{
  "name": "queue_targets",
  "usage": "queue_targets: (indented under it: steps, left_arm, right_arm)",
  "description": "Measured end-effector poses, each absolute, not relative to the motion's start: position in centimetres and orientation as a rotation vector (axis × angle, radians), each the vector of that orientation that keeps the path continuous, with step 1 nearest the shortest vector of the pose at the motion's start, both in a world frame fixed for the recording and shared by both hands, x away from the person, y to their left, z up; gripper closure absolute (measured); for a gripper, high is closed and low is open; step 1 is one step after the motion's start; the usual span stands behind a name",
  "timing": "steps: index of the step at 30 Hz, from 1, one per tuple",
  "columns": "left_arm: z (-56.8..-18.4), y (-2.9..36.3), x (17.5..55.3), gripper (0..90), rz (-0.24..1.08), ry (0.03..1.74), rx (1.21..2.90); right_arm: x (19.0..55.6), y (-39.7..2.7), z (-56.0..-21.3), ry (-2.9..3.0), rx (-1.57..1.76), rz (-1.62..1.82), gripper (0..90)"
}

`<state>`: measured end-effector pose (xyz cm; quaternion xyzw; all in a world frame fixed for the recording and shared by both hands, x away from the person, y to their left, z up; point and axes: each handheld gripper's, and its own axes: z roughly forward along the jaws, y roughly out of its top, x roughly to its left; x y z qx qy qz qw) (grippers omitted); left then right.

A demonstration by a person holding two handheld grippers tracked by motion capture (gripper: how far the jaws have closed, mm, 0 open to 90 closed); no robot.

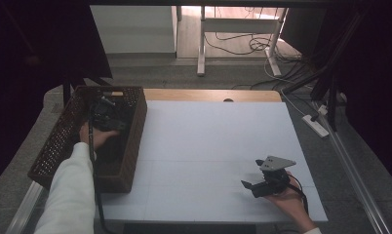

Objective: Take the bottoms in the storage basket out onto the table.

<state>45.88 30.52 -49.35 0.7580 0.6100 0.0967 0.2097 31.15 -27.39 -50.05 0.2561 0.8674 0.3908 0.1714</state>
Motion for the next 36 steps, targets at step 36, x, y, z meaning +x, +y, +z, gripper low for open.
queue_targets:
  steps: [36]
  left_arm:
    - [-51.1,30.8,46.3,38.3,0.124,1.751,2.229]
  right_arm:
    - [31.1,-27.0,-50.4,2.486,0.709,1.05,6.6]
